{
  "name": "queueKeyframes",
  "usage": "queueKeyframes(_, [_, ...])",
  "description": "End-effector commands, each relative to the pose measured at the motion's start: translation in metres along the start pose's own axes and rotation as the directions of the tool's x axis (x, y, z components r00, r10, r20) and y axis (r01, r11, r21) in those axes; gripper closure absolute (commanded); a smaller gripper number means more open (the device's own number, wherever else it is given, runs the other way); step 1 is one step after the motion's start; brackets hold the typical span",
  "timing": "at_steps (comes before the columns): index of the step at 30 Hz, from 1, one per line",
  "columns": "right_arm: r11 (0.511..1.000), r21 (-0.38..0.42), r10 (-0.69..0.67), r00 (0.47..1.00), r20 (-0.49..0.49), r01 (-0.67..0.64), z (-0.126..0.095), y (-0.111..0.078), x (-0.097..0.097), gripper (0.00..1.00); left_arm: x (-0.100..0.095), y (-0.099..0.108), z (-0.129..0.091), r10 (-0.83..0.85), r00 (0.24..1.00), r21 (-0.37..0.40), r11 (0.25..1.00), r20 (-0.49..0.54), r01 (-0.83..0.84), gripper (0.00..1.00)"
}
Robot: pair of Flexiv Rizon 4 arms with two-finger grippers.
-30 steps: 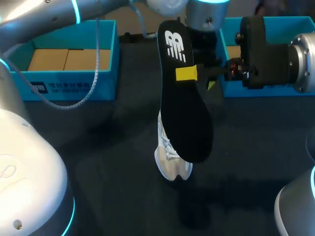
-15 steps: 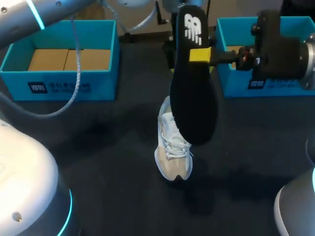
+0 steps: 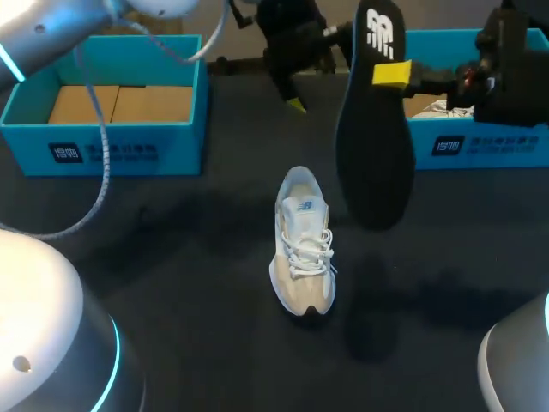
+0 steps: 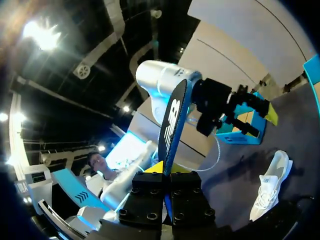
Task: Take the shoe out of the shoebox, open the shoe tongue, remove and reinsert the insole, then place the shoe into the shoebox
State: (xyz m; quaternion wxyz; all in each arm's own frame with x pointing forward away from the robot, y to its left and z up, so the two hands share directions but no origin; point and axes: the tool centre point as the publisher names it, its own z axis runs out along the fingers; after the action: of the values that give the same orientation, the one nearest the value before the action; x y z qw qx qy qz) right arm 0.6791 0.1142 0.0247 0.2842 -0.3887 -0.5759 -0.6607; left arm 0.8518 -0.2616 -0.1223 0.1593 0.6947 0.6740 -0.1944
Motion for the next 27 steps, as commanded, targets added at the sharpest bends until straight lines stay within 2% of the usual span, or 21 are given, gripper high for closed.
queueKeyframes(1, [0.998,0.002,0.070,0.997,-0.010,-0.070,-0.009,0.006,-0.011,1.00,0.003,-0.004,-0.024,0.027,0.965,-0.020,1.000,0.261,-0.023,0.00])
queueKeyframes(7, [0.980,-0.026,0.199,0.980,0.018,-0.198,-0.017,0.015,-0.027,1.00,-0.004,-0.009,-0.048,0.100,0.929,-0.107,0.992,0.356,-0.066,0.00])
queueKeyframes(13, [0.955,-0.046,0.295,0.955,0.034,-0.294,-0.013,0.018,-0.042,1.00,-0.005,-0.012,-0.066,0.152,0.878,-0.113,0.987,0.454,-0.113,0.00])
queueKeyframes(15, [0.955,-0.046,0.295,0.955,0.034,-0.294,-0.013,0.018,-0.042,1.00,-0.003,-0.012,-0.072,0.180,0.876,-0.098,0.984,0.448,-0.152,0.00])
queueKeyframes(27, [0.955,-0.046,0.295,0.955,0.034,-0.294,-0.013,0.018,-0.042,1.00,-0.003,-0.012,-0.072,0.180,0.876,-0.098,0.984,0.448,-0.152,0.00])
